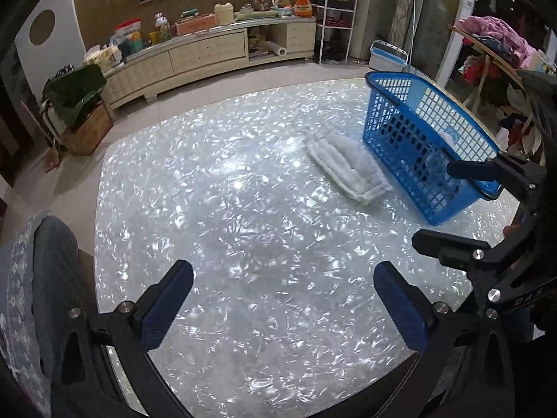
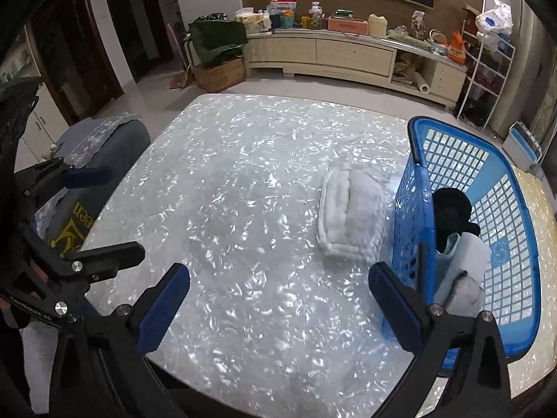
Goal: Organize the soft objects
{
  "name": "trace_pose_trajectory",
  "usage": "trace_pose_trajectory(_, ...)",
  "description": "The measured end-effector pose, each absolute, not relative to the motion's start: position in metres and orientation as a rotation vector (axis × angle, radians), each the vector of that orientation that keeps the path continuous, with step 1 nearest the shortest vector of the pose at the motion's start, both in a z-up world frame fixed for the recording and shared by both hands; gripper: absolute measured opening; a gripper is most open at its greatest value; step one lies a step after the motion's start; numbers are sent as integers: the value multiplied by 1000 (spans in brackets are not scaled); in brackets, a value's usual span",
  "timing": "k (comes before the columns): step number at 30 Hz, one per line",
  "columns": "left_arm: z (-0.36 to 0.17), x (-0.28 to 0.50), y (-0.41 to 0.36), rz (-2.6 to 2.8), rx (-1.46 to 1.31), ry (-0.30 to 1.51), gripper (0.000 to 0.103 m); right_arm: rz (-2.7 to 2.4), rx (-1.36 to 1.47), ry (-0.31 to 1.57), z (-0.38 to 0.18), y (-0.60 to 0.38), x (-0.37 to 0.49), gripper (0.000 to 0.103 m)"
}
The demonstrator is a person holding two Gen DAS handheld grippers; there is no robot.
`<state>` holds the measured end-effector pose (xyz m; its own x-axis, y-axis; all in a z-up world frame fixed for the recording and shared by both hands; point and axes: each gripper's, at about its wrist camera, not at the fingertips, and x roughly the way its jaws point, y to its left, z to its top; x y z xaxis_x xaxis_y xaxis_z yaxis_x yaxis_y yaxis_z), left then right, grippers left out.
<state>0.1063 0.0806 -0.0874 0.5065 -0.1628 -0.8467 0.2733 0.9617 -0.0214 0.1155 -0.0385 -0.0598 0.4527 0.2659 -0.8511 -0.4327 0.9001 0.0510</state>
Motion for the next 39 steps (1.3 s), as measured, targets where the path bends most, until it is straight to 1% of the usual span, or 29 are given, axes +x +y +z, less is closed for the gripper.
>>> trace_pose_trajectory(8, -113, 116, 98, -268, 75, 1047, 103, 452, -133, 1092, -91, -25, 132, 103)
trace_pose_trajectory(17, -141, 140, 106, -283, 39, 1084, 103, 372, -157, 1134, -115, -22, 156, 103)
trace_pose_trajectory(29, -175, 182, 103, -290, -2, 1091, 103, 246, -164, 1147, -143, -25, 187, 103)
trace_pose_trajectory(35, -185, 201, 99, -285, -5, 1090, 103, 201, -167, 1115, -149, -23, 202, 102)
trace_pose_trajectory(38, -189, 210, 97, -284, 6, 1088, 103, 178, -157, 1128, -158, -22, 212, 98)
trace_pose_trajectory(39, -190, 212, 97, -284, 9, 1089, 103, 166, -152, 1135, -160, -24, 215, 93)
